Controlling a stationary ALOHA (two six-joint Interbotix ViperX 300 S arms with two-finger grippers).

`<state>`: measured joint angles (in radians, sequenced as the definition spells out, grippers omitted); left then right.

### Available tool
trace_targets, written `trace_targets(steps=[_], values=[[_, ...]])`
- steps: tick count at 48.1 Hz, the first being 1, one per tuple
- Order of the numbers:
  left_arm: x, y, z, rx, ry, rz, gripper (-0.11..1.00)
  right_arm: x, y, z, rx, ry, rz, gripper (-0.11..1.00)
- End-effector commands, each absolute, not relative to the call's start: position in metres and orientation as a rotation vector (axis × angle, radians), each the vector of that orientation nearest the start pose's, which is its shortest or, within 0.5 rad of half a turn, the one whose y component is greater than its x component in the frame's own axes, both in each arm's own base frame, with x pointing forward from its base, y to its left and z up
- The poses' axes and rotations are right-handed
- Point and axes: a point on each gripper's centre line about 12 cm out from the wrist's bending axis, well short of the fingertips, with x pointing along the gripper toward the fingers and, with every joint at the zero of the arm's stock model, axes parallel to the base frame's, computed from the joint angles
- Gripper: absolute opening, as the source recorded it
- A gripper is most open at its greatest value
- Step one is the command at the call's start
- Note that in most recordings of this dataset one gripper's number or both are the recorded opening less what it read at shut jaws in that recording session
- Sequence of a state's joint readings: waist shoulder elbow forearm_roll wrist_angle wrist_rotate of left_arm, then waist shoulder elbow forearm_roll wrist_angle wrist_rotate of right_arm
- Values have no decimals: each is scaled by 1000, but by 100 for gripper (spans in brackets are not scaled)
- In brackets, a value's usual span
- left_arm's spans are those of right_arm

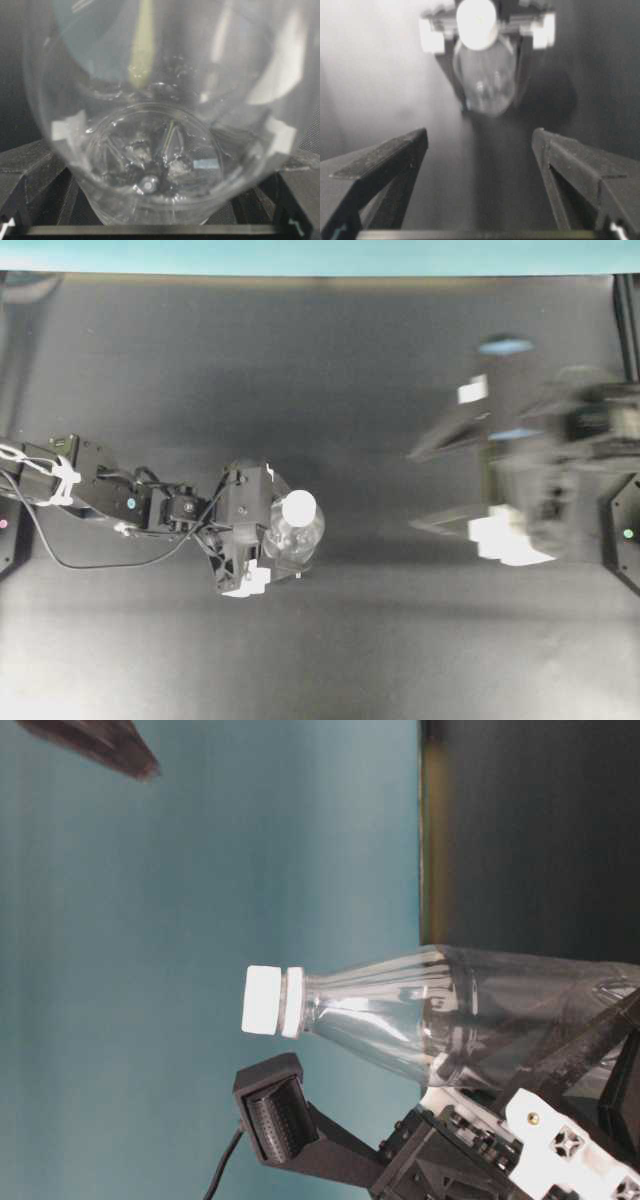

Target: Open the bottle cap by holding the bottle with the left arm and twisting the cap with the right arm.

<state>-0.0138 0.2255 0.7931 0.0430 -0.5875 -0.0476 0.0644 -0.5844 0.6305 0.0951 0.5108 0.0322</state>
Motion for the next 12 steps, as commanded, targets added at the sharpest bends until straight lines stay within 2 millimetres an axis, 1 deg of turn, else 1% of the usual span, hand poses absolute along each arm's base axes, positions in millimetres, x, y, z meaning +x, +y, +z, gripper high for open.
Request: trace_targets(steps=[1,6,12], values=[[394,-7,112,-15,398,-33,98,267,25,343,128,453,82,81],[393,-7,111,-19,400,-31,98,258,26,340,131,402,89,81],[393,-7,112,-19,397,-31,98,248,26,332,130,399,94,81]])
